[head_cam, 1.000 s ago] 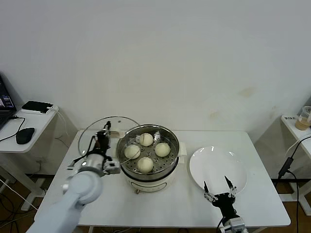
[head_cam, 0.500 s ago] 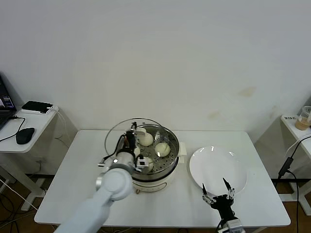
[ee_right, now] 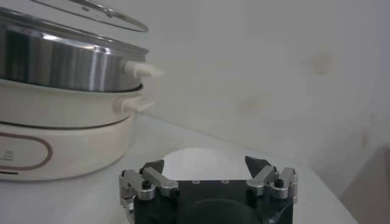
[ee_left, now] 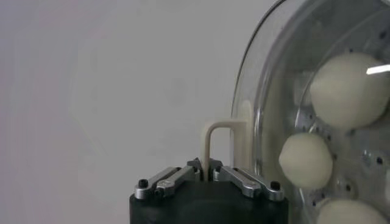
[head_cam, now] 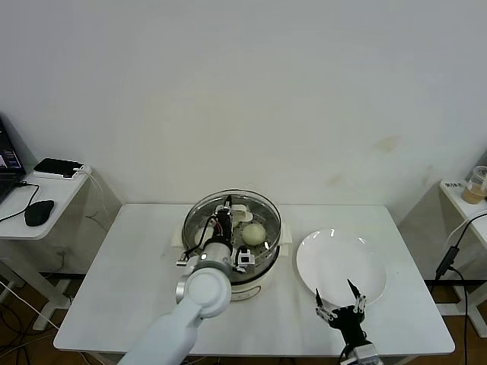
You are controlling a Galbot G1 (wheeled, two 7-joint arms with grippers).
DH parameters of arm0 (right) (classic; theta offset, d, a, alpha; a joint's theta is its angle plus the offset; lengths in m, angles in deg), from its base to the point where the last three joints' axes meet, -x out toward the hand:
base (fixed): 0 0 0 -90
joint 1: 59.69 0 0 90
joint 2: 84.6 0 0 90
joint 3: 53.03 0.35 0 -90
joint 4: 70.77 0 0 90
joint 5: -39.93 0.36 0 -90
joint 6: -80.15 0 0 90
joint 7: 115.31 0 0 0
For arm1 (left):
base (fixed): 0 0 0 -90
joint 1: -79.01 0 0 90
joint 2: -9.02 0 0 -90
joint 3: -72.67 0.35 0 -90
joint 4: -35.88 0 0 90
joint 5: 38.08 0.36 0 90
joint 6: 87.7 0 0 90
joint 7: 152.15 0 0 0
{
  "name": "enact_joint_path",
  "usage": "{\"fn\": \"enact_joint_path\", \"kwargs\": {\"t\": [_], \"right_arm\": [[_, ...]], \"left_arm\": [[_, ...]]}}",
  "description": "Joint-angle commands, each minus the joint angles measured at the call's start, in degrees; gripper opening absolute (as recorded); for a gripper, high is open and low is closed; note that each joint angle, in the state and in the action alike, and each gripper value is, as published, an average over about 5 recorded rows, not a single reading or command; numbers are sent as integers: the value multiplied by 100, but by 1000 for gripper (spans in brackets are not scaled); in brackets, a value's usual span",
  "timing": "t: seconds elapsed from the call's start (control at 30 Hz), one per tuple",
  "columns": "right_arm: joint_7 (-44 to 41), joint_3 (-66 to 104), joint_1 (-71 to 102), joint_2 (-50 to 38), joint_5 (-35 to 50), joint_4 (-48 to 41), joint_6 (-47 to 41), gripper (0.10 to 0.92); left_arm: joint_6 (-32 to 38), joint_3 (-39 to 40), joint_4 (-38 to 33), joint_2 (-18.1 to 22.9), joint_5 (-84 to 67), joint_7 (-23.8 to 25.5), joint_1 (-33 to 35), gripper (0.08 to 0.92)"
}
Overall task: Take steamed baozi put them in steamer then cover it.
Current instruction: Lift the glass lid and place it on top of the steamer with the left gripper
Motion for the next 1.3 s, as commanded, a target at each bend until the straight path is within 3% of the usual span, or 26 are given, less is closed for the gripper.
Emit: {"fn": "enact_joint_path", "kwargs": {"t": [0.03, 1.07, 1.17, 1.3], "right_arm": [[0, -30, 9, -7, -11, -9, 12, 823], [-32, -103, 14, -69, -55, -54, 8, 823], [-33, -113, 11, -70, -56, -52, 4, 823], [-34, -120, 13, -61, -70, -47, 0, 823]], "left_arm": [[113, -34, 133, 288, 342, -100, 206, 139], [254, -299, 339, 423, 247, -413, 327, 140], [250, -300, 227, 390, 244, -408, 356, 168], [269, -285, 13, 291, 264, -398, 448, 270]]}}
